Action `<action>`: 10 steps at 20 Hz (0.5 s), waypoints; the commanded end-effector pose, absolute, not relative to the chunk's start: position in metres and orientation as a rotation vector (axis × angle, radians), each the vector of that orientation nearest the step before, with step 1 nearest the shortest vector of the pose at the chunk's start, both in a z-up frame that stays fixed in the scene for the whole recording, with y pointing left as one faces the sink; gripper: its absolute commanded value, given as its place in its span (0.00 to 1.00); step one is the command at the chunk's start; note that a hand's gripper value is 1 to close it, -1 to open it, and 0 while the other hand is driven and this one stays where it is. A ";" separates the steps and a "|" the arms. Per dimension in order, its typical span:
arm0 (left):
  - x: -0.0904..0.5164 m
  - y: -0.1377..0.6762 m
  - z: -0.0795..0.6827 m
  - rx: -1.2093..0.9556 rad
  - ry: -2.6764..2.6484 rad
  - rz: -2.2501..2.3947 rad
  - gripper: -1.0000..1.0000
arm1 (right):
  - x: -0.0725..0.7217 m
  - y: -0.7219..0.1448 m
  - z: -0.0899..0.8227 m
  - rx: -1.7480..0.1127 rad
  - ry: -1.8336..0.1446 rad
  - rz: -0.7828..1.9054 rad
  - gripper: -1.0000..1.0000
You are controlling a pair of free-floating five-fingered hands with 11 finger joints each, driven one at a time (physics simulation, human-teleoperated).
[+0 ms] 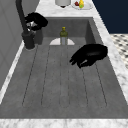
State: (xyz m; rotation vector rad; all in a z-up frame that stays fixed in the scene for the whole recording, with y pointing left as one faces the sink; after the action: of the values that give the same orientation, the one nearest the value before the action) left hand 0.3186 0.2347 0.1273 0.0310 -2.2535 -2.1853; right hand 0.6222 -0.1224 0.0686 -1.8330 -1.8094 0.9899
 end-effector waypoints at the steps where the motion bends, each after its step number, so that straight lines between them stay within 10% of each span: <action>1: 0.319 0.235 0.127 0.031 -2.253 -2.185 0.50 | 0.609 -0.145 0.074 -1.804 -1.807 0.967 0.00; 10: 0.319 0.235 0.127 0.031 -2.253 -2.185 0.50 | 0.579 -0.177 0.074 -1.714 -1.729 1.055 0.00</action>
State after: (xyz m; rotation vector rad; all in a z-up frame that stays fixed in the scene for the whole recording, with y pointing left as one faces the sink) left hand 0.3186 0.2347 0.1273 0.0310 -2.2535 -2.1853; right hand 0.5882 -0.1653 0.0751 -1.7909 -1.7632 1.0345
